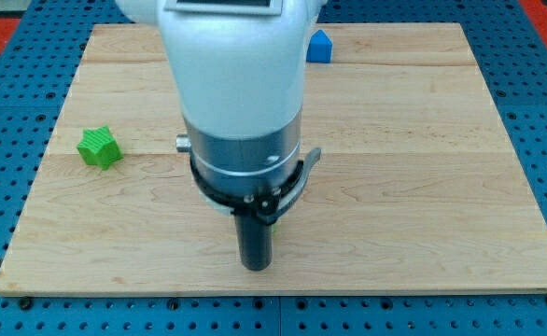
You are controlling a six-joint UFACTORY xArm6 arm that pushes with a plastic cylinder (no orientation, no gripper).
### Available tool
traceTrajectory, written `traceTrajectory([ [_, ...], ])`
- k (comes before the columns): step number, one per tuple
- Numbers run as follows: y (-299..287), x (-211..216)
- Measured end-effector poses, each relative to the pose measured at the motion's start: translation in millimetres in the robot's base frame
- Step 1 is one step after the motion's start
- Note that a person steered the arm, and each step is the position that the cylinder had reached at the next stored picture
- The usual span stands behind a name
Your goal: Move the green circle into the red star
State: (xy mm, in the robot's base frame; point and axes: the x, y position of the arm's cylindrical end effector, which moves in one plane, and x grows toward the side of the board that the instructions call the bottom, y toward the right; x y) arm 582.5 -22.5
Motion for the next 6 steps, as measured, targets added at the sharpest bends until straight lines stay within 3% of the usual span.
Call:
traceTrajectory([
  [1,10,-7],
  [2,56,-6],
  [3,33,-27],
  [4,-84,-27],
  [5,-114,-33],
  [6,-104,-18],
])
